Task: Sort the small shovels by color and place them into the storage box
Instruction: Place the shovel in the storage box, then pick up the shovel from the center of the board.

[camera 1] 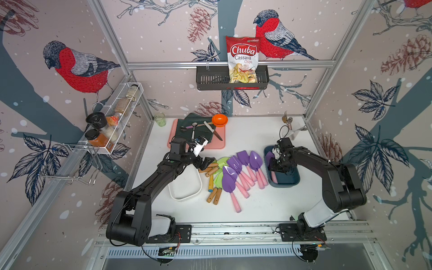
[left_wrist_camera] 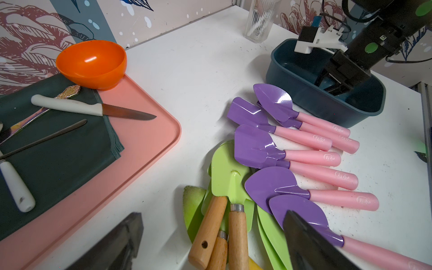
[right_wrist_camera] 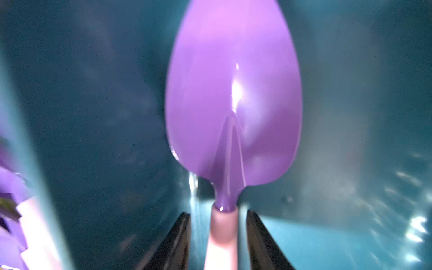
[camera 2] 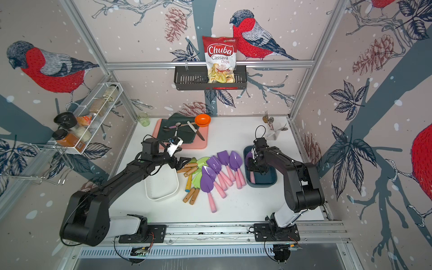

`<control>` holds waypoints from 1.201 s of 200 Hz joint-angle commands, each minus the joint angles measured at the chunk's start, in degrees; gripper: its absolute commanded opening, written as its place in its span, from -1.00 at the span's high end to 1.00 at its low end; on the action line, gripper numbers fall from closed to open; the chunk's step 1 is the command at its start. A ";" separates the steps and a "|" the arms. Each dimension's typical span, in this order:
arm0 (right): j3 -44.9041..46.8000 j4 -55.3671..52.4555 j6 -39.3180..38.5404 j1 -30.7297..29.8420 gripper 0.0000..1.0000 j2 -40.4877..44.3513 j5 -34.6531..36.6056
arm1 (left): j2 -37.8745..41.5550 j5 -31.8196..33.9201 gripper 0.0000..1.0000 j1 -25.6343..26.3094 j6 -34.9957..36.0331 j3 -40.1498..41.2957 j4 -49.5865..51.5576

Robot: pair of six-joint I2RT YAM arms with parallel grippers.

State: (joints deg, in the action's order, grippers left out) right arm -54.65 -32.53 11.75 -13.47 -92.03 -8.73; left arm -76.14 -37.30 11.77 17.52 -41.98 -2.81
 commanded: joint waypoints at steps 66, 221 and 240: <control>-18.58 -11.32 3.59 -18.33 0.08 0.02 12.62 | 1.38 -0.11 -0.94 0.12 -1.70 1.65 -1.28; -20.80 -5.35 -0.76 -21.77 0.27 -16.75 2.41 | 3.47 0.71 -0.94 -0.03 -1.57 3.68 -1.06; -20.65 -5.09 -0.86 -21.77 0.27 -17.87 2.74 | 3.32 0.74 -0.94 0.01 -1.76 3.81 -1.16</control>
State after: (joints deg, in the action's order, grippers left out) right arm -75.05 -38.65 11.73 -35.14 -108.79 -4.93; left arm -72.82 -36.77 11.77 16.32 -38.33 -2.87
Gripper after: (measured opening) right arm 0.363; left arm 0.969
